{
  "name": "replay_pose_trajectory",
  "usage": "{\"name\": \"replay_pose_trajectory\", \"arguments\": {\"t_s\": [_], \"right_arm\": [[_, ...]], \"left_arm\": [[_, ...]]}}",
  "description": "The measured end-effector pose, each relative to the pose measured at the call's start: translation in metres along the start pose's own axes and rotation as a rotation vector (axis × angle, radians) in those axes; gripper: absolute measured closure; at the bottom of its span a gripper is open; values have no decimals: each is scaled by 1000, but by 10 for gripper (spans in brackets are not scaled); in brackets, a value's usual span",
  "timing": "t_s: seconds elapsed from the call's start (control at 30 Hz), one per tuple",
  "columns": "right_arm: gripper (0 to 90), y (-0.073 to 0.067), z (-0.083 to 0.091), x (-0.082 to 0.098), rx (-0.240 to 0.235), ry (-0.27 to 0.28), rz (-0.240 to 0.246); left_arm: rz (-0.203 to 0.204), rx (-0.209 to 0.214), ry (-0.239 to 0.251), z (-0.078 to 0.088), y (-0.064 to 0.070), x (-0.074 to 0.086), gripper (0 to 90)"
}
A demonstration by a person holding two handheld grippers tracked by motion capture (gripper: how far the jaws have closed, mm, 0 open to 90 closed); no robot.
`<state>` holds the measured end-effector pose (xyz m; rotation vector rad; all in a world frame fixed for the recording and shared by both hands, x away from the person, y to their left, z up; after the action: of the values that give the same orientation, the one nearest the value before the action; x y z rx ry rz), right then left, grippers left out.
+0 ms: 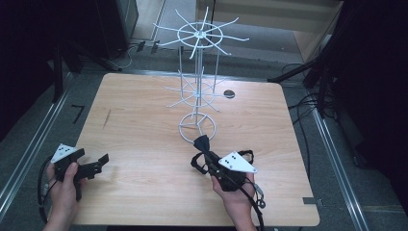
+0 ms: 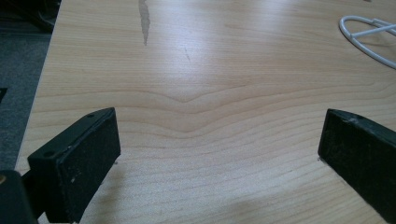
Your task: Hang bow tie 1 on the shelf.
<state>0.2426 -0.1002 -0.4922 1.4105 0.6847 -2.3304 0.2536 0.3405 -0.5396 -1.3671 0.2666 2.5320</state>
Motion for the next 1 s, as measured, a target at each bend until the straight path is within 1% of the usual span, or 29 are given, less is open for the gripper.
{"name": "replay_pose_trajectory", "arguments": {"t_s": [0.07, 0.3, 0.37, 0.6, 1.0], "right_arm": [[777, 0, 0, -1, -1, 2, 2], [777, 1, 6, -16, 0, 39, -3], [777, 0, 6, -17, 1, 42, -3], [777, -5, 8, -27, -7, 61, 17], [777, -14, 15, -45, -22, 98, 35]], "left_arm": [[0, 1, -1, 0, 0, 0, 0], [1, 1, -1, 0, 0, 0, 0], [1, 3, -1, 0, 0, 0, 0], [1, 3, 0, 0, 0, 0, 0], [2, 3, -1, 0, 0, 0, 0]]}}
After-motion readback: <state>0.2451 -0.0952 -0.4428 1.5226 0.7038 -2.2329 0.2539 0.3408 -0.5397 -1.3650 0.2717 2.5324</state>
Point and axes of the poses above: each handheld gripper's, and its own axes: z roughly backward along the jaws, x roughly out of its underside, y roughly to its right, the point moved 3 cm from there along -z, roughly forward along the jaws, and after that the axes turned 10 degrees about -z, right-handed, at the moved point
